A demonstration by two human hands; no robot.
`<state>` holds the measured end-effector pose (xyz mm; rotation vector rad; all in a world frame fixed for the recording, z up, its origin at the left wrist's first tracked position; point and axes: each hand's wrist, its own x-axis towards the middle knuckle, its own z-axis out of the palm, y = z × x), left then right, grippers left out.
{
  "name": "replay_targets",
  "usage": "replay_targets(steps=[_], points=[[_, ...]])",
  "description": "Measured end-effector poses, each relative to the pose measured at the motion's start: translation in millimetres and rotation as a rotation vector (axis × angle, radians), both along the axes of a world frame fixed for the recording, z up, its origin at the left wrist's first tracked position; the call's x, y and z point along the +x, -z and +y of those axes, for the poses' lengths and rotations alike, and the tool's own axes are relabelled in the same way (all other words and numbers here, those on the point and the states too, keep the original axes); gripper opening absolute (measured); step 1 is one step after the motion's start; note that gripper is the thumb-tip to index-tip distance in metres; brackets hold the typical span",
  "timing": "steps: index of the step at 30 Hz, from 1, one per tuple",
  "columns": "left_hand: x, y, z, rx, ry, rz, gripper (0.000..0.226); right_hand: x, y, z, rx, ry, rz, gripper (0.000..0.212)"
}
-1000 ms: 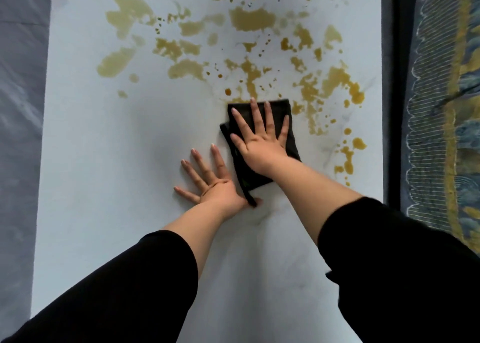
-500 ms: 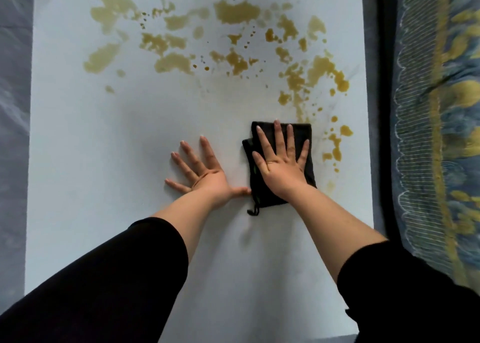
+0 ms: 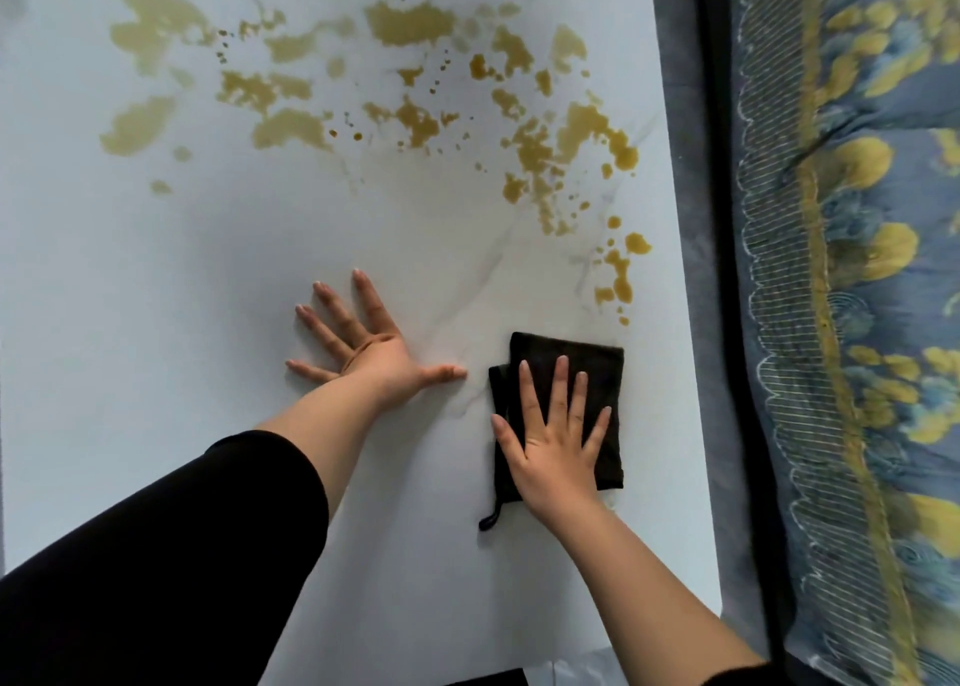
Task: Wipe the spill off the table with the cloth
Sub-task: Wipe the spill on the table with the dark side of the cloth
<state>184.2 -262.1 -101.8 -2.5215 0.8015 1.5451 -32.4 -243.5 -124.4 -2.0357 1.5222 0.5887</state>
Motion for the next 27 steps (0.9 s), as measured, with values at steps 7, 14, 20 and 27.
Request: replay_targets(steps=[7,14,20,27], points=[[-0.5,0.5,-0.9,0.000,-0.010,0.000,0.161,-33.0,-0.4,-5.7,0.073,-0.056,0.022,0.065],[-0.3,2.2,-2.0,0.008,-0.011,0.000,0.161,5.9,20.8,-149.6,-0.073,-0.008,-0.029,0.064],[-0.8,3.7,-1.3,0.007,-0.006,-0.010,0.161,5.0,19.2,-165.6,-0.069,-0.085,-0.073,0.062],[-0.3,1.2,-2.7,0.032,-0.012,-0.003,0.160,-47.6,14.1,-95.0,0.007,-0.161,-0.014,0.066]])
